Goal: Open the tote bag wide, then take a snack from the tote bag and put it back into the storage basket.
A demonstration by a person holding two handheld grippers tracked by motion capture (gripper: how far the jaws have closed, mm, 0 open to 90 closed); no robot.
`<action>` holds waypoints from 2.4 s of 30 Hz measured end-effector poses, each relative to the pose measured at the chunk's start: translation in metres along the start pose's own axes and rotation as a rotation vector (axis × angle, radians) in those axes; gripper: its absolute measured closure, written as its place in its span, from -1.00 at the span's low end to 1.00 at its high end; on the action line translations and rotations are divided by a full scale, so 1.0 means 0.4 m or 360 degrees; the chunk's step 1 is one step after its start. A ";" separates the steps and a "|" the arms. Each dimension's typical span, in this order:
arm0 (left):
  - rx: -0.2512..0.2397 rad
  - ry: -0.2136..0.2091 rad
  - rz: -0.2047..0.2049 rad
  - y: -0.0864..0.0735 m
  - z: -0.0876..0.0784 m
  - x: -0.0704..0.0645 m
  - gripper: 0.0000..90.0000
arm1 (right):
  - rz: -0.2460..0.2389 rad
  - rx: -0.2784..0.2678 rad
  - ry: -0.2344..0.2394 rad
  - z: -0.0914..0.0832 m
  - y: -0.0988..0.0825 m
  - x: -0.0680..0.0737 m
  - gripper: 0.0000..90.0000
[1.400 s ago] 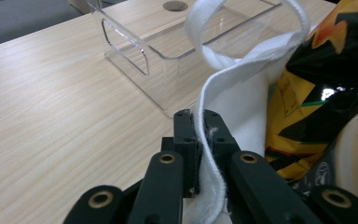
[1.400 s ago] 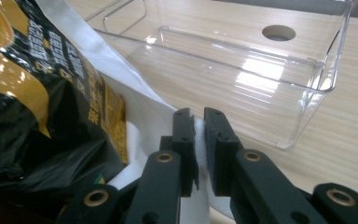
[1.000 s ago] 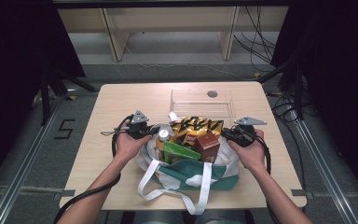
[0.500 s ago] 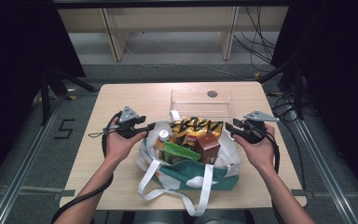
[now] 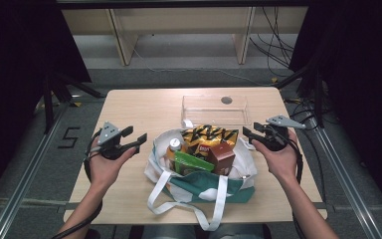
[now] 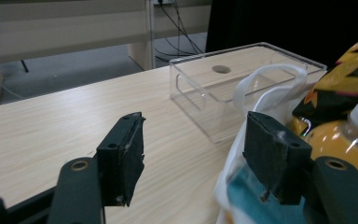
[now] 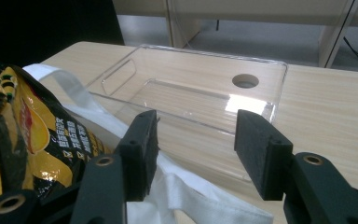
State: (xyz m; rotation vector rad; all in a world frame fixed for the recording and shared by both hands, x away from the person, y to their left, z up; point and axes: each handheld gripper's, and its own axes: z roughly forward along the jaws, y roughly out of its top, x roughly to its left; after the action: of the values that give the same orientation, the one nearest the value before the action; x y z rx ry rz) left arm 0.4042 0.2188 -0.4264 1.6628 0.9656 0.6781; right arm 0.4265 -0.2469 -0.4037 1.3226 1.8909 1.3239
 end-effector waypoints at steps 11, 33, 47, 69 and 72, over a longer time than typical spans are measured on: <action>0.0031 0.0149 0.0039 -0.053 -0.010 -0.002 -0.16 | 0.0024 -0.0039 0.0020 -0.018 0.021 -0.009 0.02; 0.0043 0.0164 0.0073 -0.061 -0.012 0.001 -0.16 | -0.0013 -0.0099 0.0077 -0.025 0.044 -0.001 0.01; 0.0047 0.0159 0.0069 -0.057 -0.008 -0.001 -0.17 | -0.0076 -0.0128 0.0165 -0.048 0.062 0.043 0.04; 0.0030 0.0137 0.0085 -0.053 -0.002 -0.007 -0.17 | -0.0132 -0.0066 0.0271 -0.040 0.056 0.094 0.07; 0.0040 0.0142 0.0097 -0.053 -0.004 -0.009 -0.17 | -0.0126 -0.0028 0.0287 -0.033 0.048 0.100 0.07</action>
State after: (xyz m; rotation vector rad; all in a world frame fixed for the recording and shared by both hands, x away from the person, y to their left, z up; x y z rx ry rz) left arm 0.3955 0.2190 -0.4461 1.7019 0.9930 0.7895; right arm 0.4075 -0.2154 -0.3753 1.1401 2.0238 1.4577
